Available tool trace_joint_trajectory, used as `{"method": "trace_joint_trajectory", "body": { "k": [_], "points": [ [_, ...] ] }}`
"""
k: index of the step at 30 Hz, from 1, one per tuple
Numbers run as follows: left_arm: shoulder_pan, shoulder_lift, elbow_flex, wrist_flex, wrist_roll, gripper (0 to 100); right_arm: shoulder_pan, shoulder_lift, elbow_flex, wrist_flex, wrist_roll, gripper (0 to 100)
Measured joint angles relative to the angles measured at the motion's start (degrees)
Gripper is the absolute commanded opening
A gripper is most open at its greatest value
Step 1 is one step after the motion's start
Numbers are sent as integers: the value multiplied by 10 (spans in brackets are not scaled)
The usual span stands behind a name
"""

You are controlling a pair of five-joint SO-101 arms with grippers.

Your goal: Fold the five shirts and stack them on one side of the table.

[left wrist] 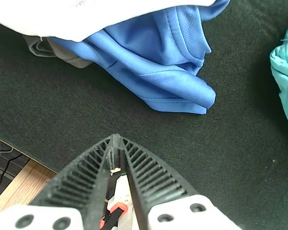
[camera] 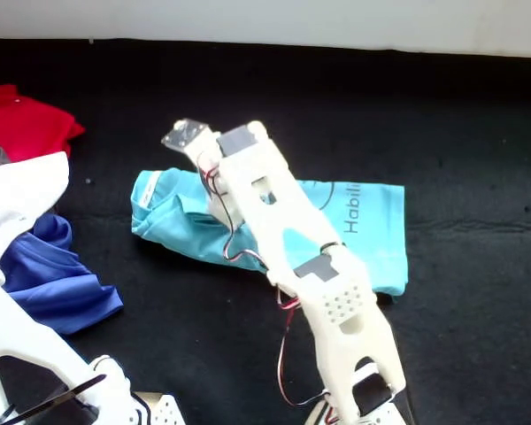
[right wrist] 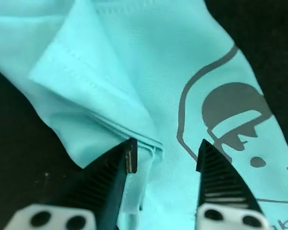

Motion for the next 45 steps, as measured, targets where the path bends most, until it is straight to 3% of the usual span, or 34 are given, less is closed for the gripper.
{"method": "trace_joint_trajectory", "body": {
  "k": [8, 14, 20, 30, 37, 45],
  "points": [
    [0, 0, 4, 0, 0, 13, -4, 0, -127, 72, -11, 201],
    [0, 0, 4, -2, 0, 13, -73, 2, -130, 75, -11, 0],
    [0, 0, 4, -2, 0, 13, -111, 51, -137, 71, -11, 8],
    [0, 0, 4, -2, 0, 13, -18, 123, -156, -28, -11, 8],
    [0, 0, 4, -2, 0, 13, -26, 122, -238, 29, -11, 8],
    [-1, 0, 4, -2, 0, 13, -43, 161, -231, 57, -11, 8]
  ]
}}
